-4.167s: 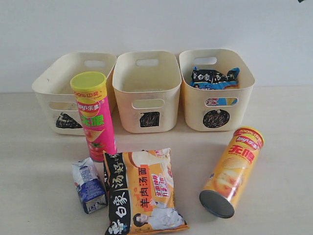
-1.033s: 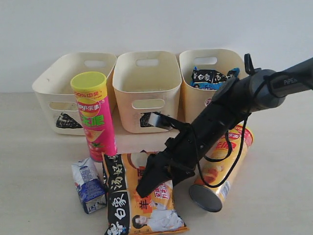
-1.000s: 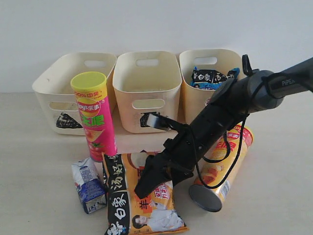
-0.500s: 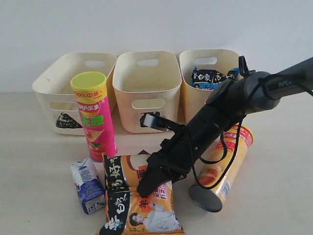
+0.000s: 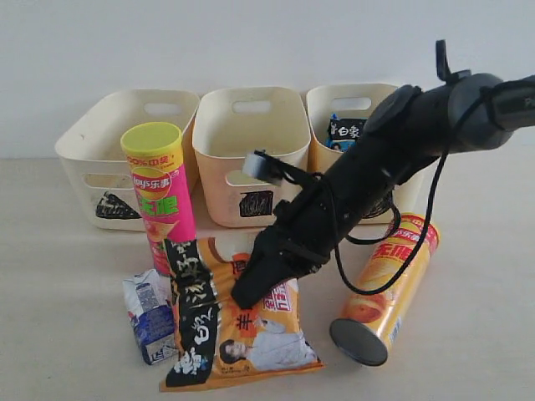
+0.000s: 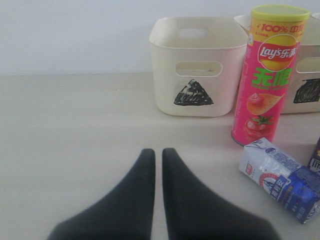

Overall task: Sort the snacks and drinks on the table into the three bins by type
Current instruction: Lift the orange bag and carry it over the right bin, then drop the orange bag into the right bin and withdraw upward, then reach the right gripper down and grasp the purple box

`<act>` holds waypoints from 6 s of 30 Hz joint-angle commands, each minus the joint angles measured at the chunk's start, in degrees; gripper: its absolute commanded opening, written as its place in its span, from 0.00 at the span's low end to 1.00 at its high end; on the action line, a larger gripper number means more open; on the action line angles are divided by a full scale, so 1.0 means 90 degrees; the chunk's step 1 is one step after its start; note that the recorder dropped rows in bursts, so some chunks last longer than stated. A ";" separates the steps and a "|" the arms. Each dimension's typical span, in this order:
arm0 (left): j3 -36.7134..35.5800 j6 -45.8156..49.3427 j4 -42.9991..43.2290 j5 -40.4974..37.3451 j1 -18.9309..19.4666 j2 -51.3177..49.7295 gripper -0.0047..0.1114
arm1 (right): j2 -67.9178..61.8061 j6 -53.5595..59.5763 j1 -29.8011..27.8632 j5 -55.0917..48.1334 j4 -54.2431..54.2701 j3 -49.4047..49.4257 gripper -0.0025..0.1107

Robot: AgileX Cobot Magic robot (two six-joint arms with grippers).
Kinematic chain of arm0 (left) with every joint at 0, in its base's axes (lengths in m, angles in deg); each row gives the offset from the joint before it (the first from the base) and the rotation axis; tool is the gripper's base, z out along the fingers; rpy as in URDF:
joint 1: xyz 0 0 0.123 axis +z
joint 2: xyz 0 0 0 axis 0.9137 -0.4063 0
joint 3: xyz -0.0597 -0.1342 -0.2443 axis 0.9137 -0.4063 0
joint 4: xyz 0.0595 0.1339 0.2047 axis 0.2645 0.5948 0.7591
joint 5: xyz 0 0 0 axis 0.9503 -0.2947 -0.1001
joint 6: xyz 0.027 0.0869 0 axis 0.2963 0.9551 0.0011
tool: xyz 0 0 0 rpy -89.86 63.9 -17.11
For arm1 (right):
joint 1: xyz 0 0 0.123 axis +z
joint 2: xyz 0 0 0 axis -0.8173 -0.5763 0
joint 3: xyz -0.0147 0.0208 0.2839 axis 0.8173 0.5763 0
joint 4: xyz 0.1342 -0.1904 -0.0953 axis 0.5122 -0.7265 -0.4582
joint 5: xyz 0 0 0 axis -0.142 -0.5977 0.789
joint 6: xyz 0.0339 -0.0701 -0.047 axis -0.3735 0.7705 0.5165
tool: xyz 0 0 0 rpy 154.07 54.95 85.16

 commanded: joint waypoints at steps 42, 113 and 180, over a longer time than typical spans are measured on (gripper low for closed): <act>0.0017 -0.0079 -0.0040 0.0051 0.0006 0.0019 0.08 | 0.0826 0.1537 -0.2346 0.3373 0.0050 -0.2119 0.02; 0.0017 -0.0079 -0.0040 0.0052 0.0006 0.0019 0.08 | 0.1595 -0.1873 -0.2346 0.2586 -0.4762 -0.2239 0.02; 0.0017 -0.0079 -0.0040 0.0038 0.0006 0.0019 0.08 | -0.1002 0.4638 0.1538 0.0604 -0.4098 -0.2718 0.44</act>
